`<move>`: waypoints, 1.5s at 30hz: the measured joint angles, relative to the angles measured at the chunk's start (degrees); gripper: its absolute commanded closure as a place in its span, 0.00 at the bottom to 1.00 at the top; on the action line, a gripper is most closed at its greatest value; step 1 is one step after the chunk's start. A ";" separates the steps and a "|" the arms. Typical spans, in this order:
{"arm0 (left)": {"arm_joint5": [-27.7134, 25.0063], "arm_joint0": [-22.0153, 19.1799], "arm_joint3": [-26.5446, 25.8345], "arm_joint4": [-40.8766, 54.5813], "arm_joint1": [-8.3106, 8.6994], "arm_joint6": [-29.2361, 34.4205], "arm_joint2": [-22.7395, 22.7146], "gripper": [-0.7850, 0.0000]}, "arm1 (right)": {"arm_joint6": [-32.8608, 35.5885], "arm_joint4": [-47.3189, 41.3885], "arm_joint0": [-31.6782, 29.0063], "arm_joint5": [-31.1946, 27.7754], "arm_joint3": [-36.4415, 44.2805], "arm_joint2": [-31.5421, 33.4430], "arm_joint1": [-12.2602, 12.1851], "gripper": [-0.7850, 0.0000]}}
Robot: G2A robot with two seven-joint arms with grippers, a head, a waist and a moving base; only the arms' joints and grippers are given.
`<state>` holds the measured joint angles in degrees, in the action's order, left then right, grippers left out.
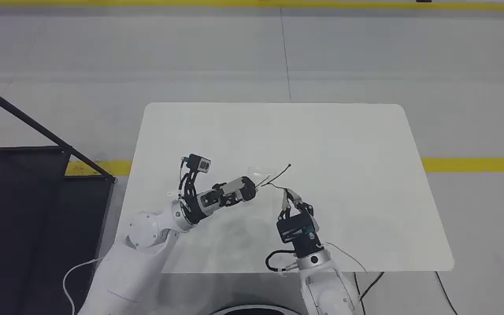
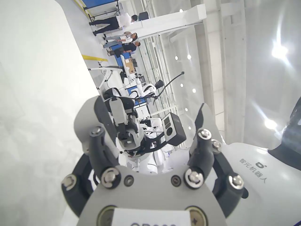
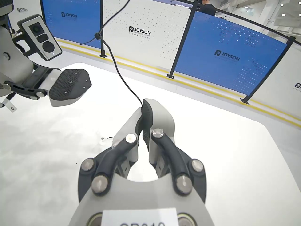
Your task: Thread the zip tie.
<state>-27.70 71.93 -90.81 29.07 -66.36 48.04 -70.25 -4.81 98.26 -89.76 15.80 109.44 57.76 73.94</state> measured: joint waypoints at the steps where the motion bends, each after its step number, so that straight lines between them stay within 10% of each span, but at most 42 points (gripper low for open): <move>1: -0.17 -0.23 0.29 0.24 -0.07 0.22 0.29 0.51 | 0.28 0.35 0.13 0.25 -0.11 -0.05 0.07 1.00; 25: -1.80 -2.79 3.02 0.52 -0.84 1.91 3.23 0.64 | 3.21 4.05 0.65 -0.18 -0.61 -0.94 1.22 1.00; 34: -1.93 -2.91 3.37 0.67 -0.91 2.15 3.24 1.00 | 3.90 5.05 0.37 -0.82 -0.60 -0.97 1.52 1.00; 45: -2.31 -2.61 3.65 0.49 -0.90 2.67 3.01 1.00 | 2.69 2.71 -0.34 1.25 1.17 -0.16 2.05 1.00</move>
<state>-30.01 69.32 -87.15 29.56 -67.26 50.71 -67.24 -2.12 100.97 -90.10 17.05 110.61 57.60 76.00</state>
